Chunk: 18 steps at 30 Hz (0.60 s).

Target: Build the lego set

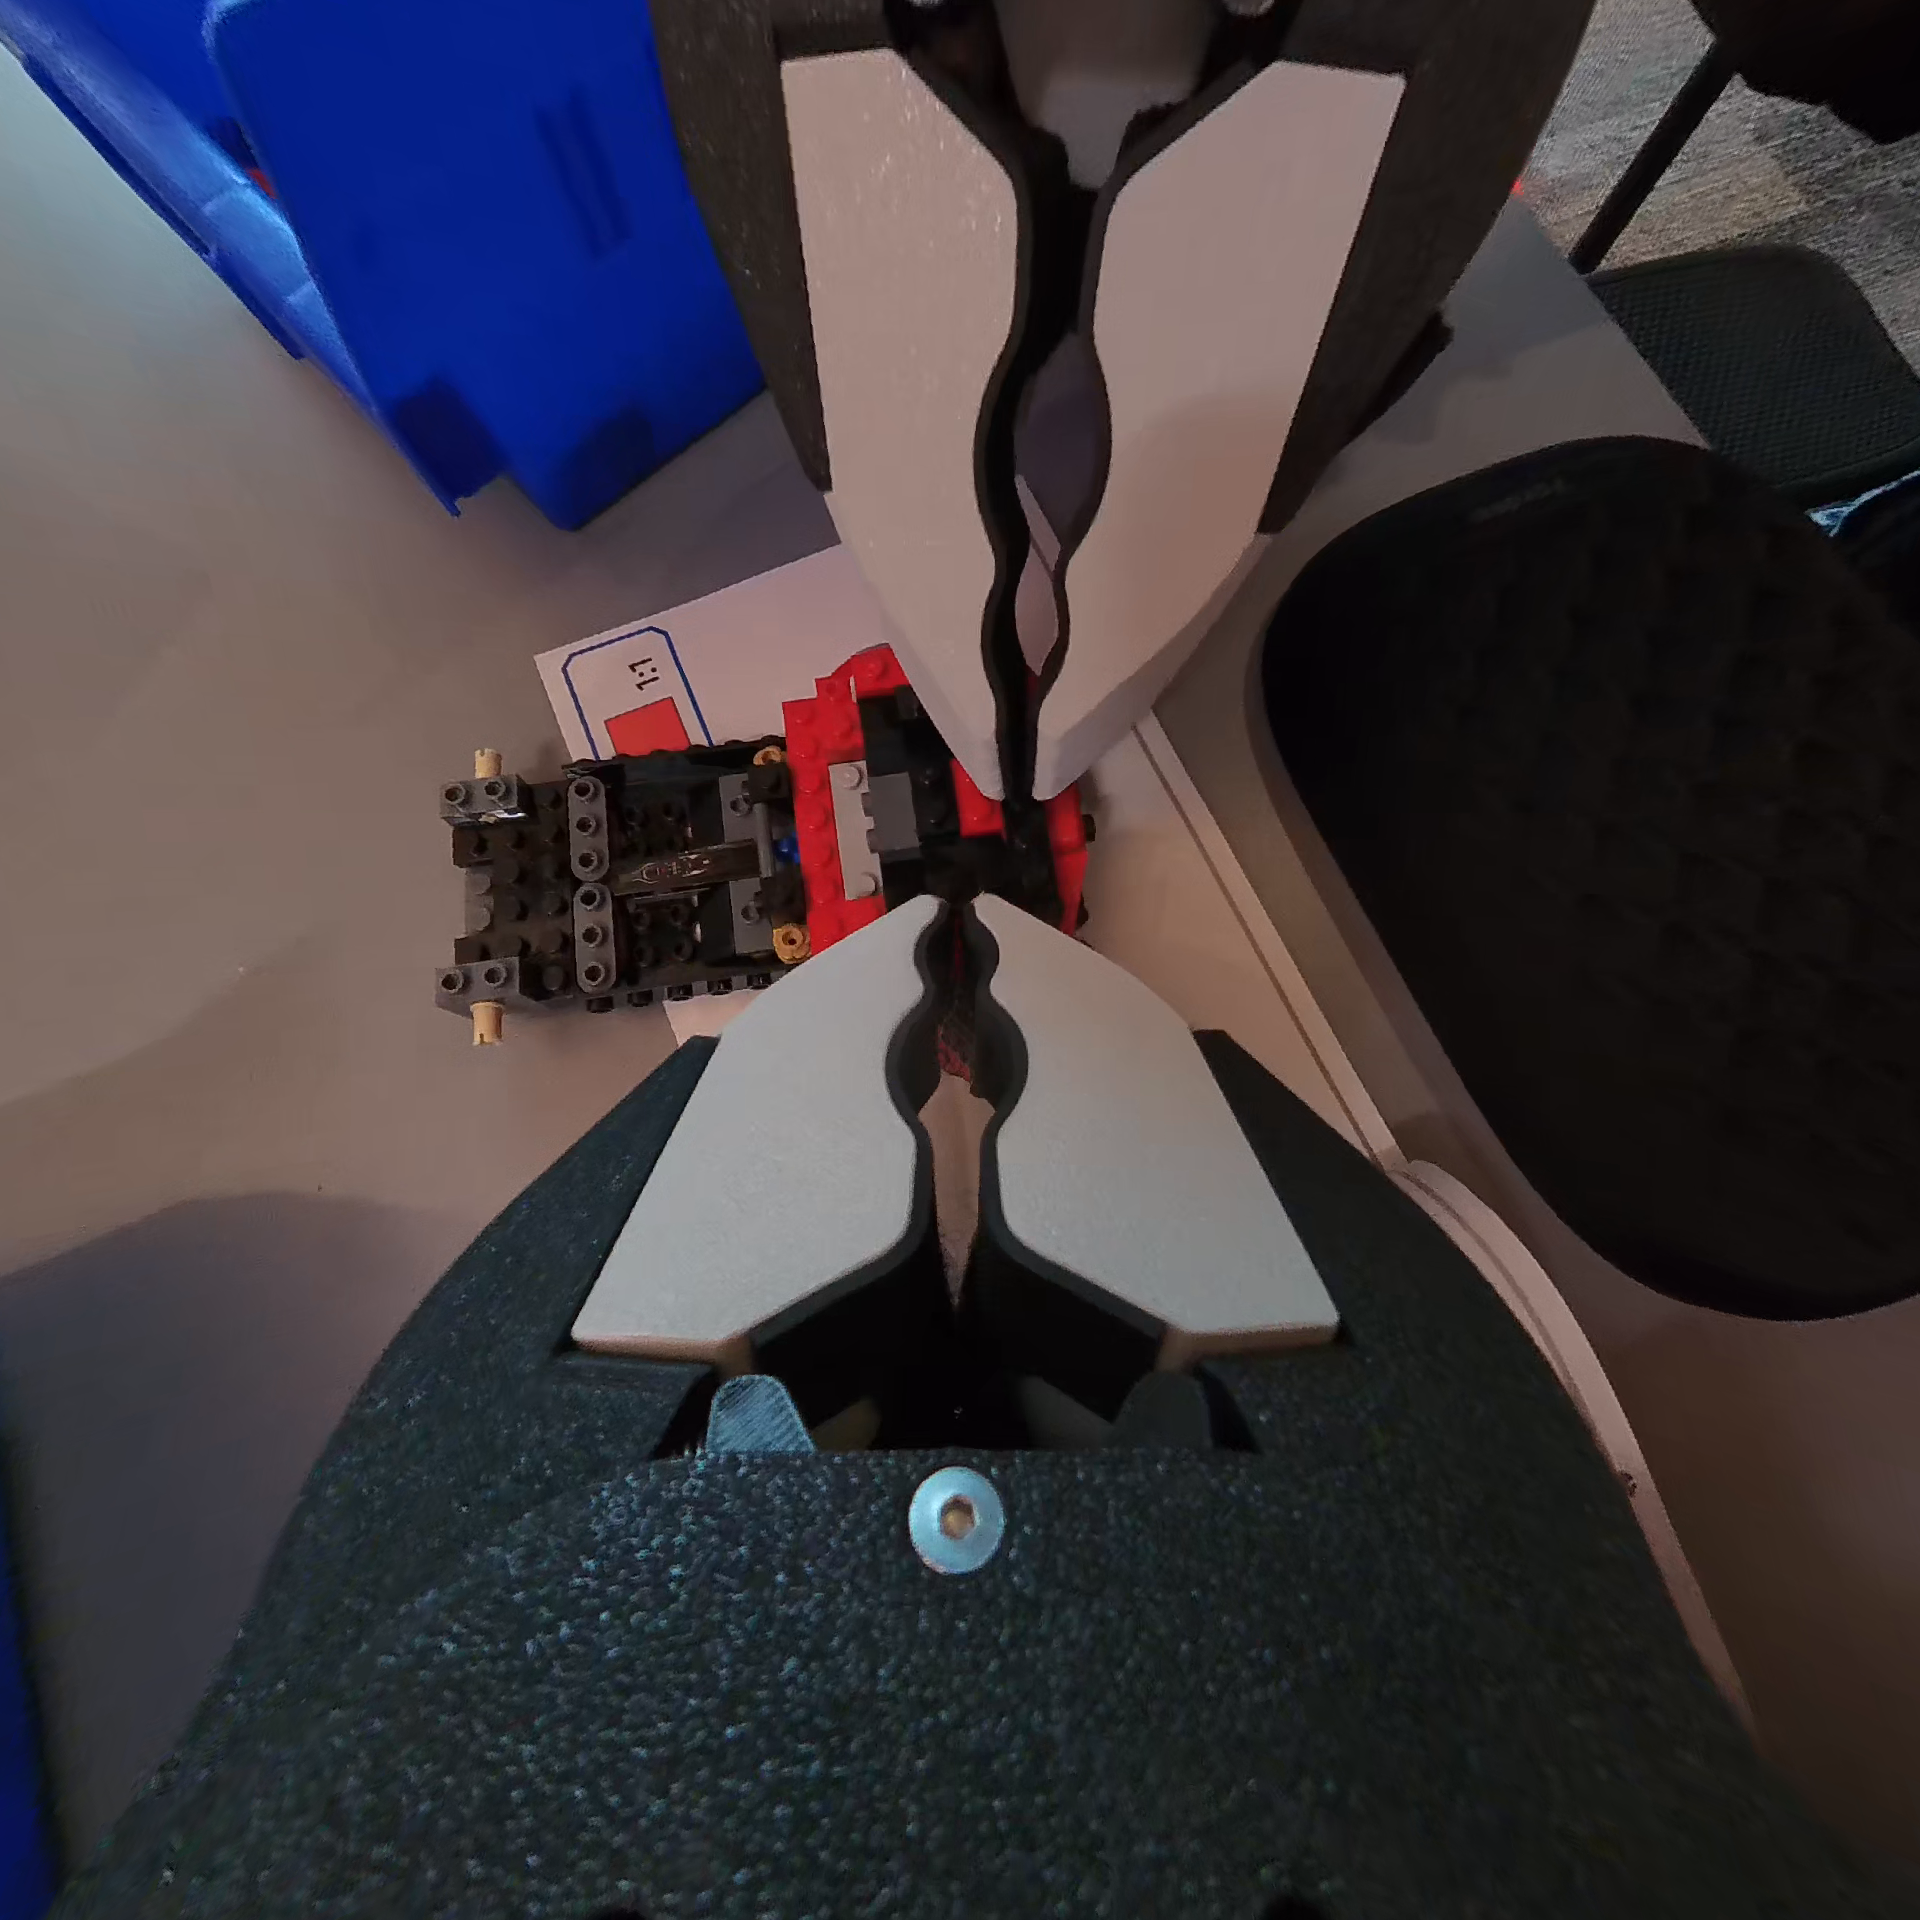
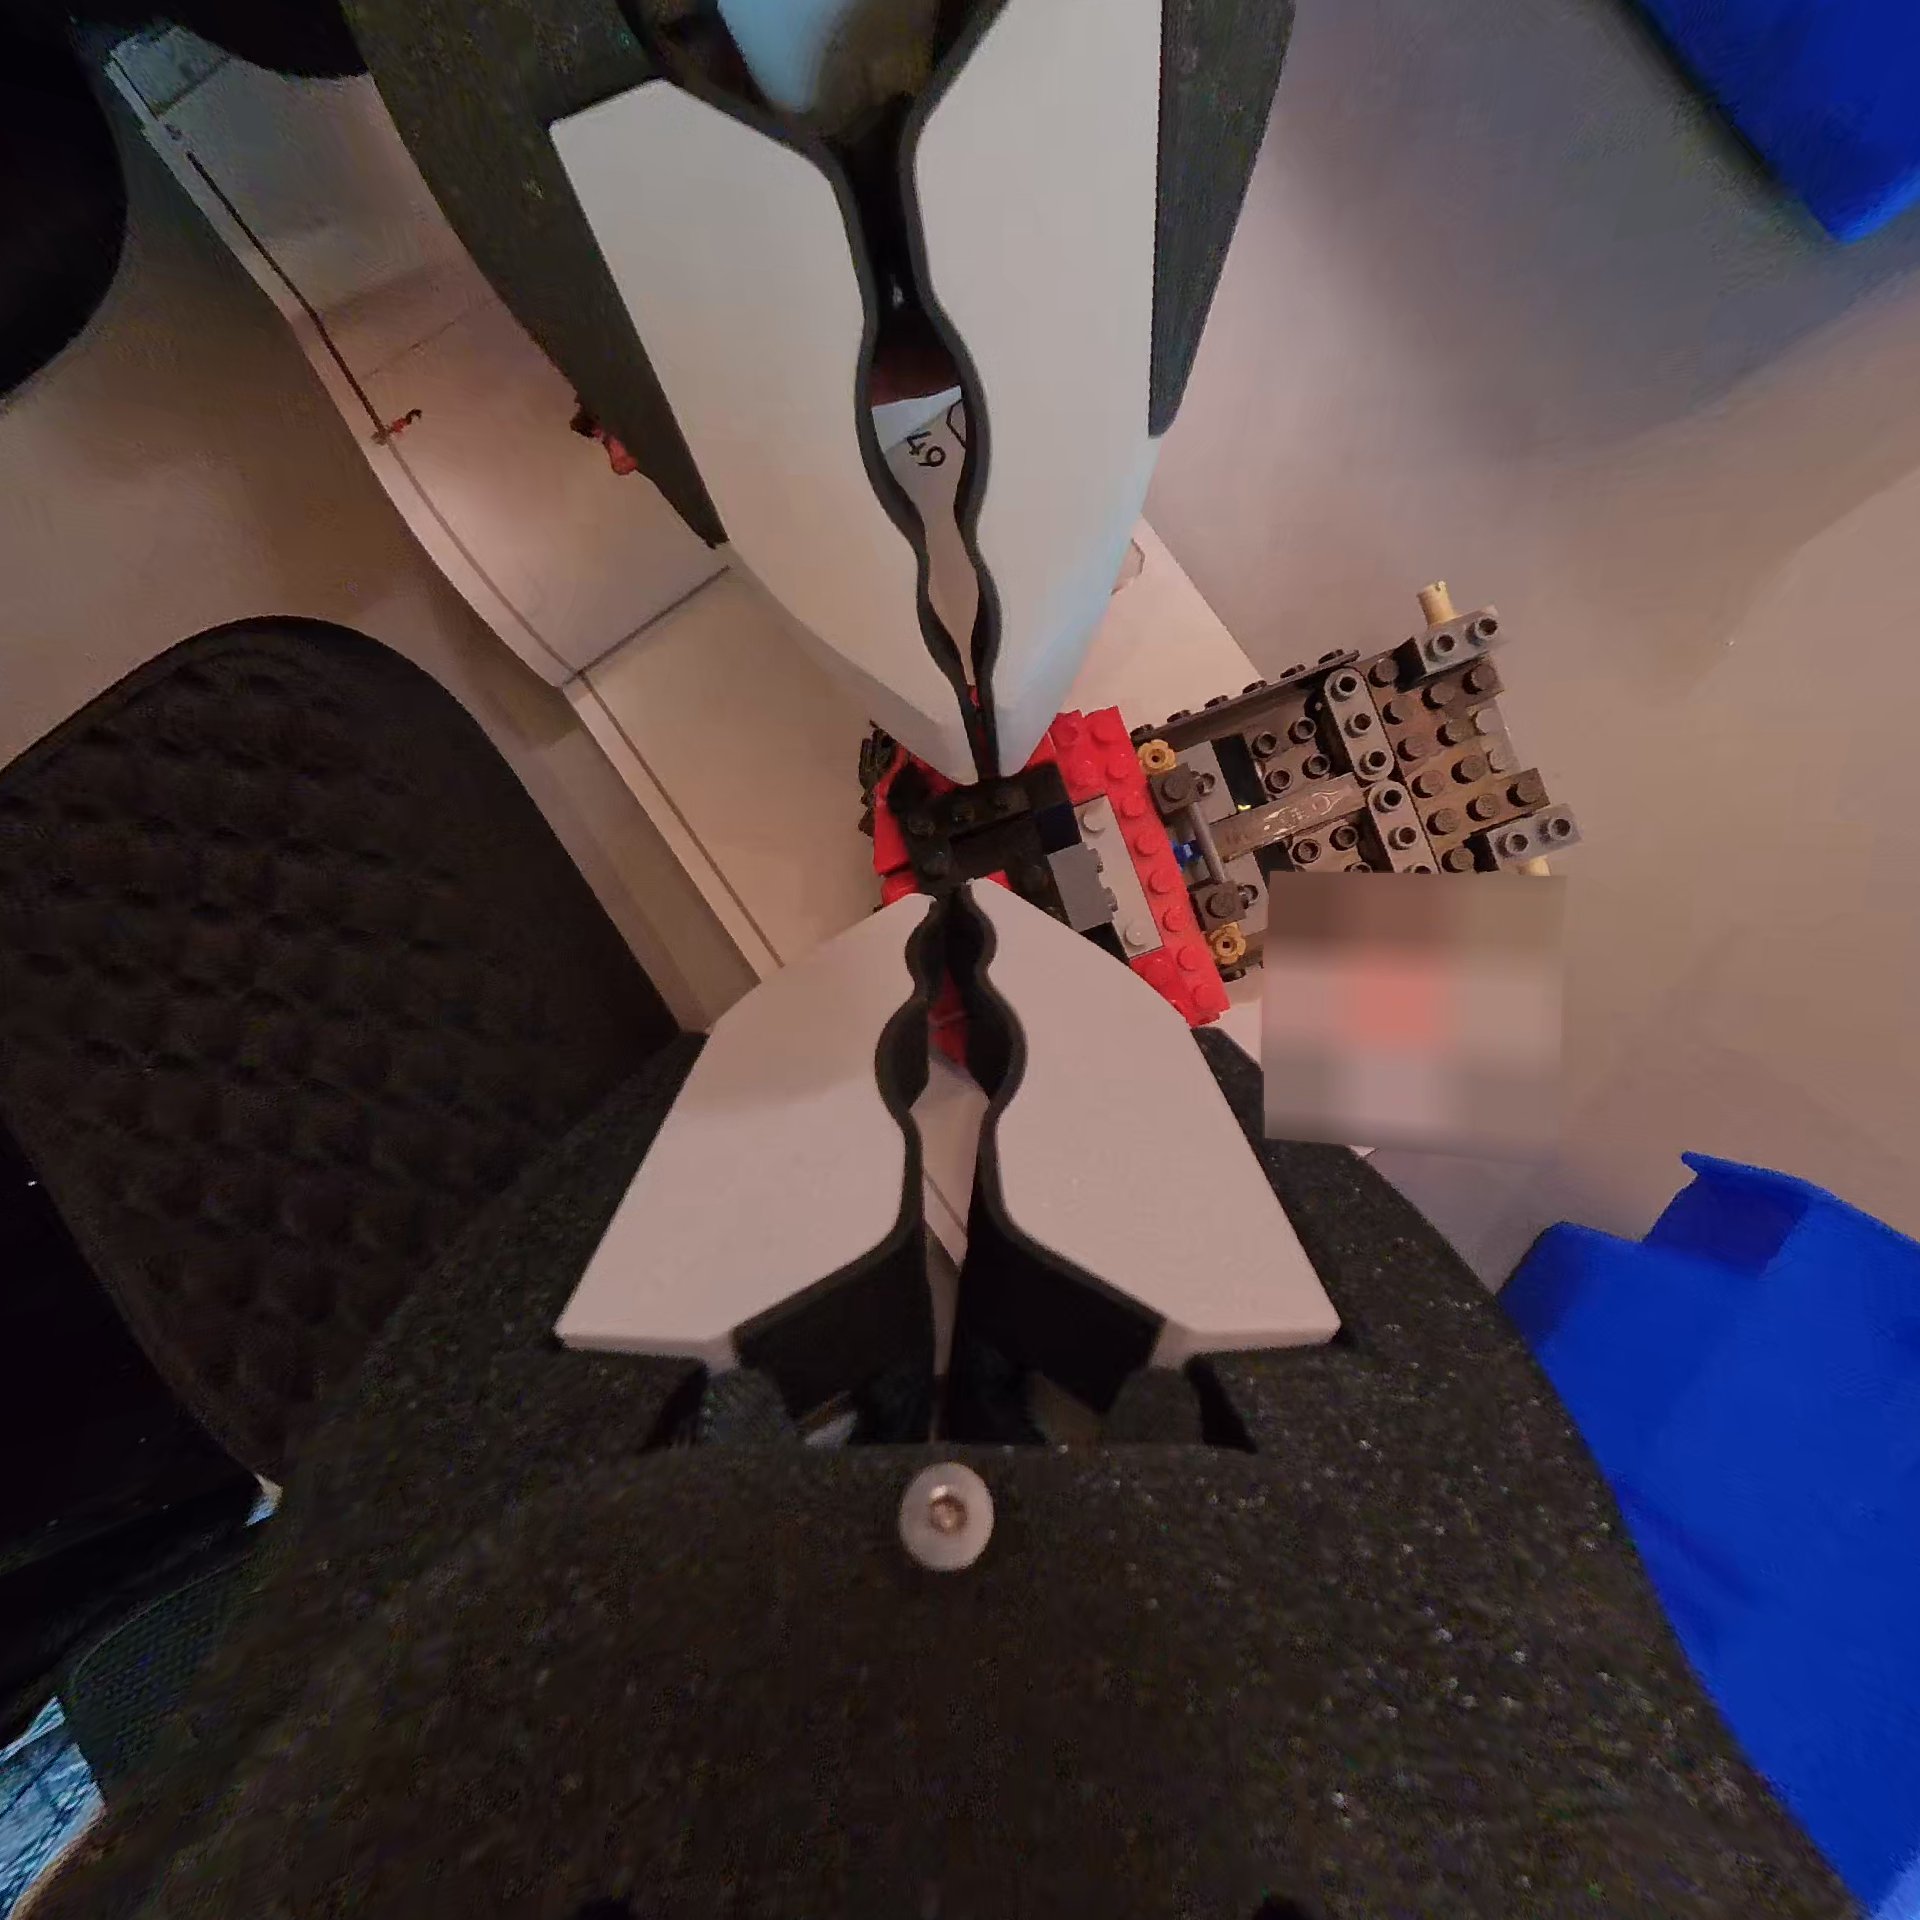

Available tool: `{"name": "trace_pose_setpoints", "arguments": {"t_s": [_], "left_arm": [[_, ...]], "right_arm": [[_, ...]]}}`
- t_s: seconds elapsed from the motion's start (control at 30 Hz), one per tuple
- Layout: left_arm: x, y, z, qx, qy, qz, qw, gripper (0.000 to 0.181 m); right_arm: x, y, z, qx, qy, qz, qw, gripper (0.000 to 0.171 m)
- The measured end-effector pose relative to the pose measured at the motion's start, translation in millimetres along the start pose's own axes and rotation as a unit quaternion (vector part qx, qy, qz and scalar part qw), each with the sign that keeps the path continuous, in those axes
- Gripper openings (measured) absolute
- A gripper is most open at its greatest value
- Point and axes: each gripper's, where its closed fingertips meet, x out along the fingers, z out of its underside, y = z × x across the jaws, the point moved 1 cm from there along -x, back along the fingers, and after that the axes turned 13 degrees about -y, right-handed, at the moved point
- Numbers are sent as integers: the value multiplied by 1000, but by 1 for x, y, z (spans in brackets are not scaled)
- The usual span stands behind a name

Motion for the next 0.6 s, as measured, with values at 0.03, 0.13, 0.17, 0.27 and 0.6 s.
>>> {"name": "trace_pose_setpoints", "arguments": {"t_s": [0.03, 0.13, 0.17, 0.27, 0.6], "left_arm": [[0, 0, 0, -1, -1, 2, 1000, 0], [1, 0, -1, 3, -6, 3, 1000, 0], [1, 0, -1, 3, -8, 2, 1000, 0], [1, 0, -1, 0, -11, 1, 1000, 0], [2, 0, -1, -37, -46, 20, 998, 0]], "right_arm": [[0, 0, 0, 3, -1, -2, 1000, 1], [1, -1, 0, 4, -6, -10, 1000, 2], [1, -1, 0, 5, -7, -11, 1000, 2], [1, -1, 0, 5, -10, -10, 1000, 2], [1, -1, 0, 23, -30, -23, 999, 2]]}}
